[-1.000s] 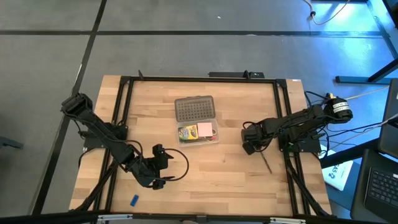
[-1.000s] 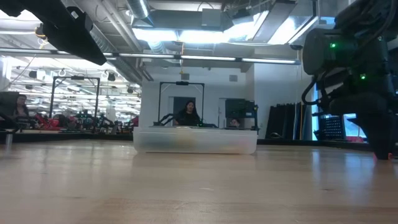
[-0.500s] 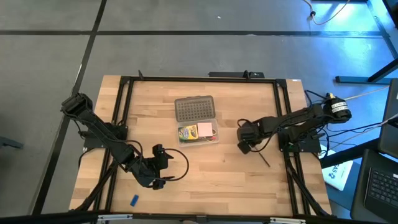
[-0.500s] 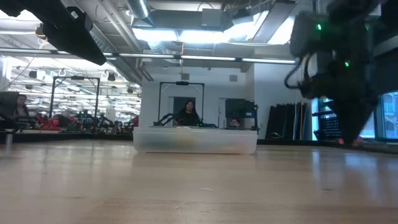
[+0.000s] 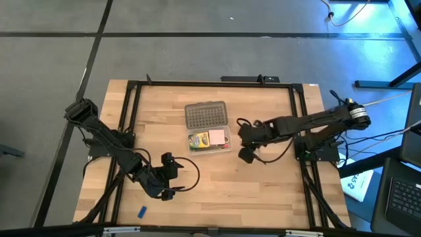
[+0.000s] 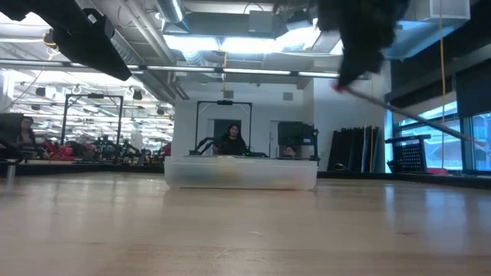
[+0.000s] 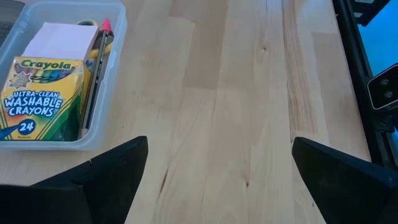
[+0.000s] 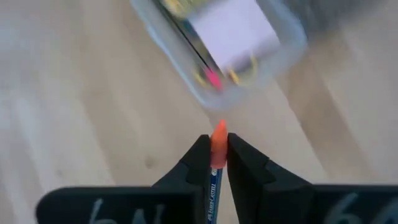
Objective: Pack school essentials
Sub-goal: Put the black pencil into the black supply box
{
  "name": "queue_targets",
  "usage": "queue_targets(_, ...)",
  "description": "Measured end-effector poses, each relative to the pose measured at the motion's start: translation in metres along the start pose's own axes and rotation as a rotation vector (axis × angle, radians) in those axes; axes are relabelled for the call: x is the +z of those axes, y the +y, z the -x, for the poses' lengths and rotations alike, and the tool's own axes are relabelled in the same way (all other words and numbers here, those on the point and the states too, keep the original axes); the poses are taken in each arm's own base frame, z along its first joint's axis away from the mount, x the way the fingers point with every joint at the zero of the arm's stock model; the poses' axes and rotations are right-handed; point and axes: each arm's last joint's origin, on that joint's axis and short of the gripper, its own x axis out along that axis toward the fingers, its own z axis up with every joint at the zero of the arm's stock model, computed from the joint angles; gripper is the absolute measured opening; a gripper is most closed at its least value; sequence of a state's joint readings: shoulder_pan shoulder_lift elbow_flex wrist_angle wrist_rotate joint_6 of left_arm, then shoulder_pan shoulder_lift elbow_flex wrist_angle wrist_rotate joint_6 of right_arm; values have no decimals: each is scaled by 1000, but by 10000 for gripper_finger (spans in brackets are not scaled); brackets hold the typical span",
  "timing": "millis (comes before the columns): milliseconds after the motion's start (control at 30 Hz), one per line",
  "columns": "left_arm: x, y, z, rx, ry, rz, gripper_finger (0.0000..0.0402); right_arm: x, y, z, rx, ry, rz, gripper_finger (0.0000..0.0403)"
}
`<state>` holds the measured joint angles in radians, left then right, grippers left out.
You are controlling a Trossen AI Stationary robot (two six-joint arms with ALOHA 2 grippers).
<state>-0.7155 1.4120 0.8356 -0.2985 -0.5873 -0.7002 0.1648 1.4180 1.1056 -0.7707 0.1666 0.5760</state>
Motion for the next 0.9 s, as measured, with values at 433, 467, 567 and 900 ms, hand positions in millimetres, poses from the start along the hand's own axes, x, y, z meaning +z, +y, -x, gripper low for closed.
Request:
queue_targets(433,1,1,0,23,-19,7,395,54,39,-15,9,-284,592,43)
queue_targets(467,1,1,0,24,-19,7,395,57,41,-18,13,-300,606,43)
queue_targets(567,1,1,0,25,-20,8,395,60,44,-28,19,-320,645,43)
queue_targets(900,1,1,0,25,-20,7,395,68,51,-47,18,-387,711,43)
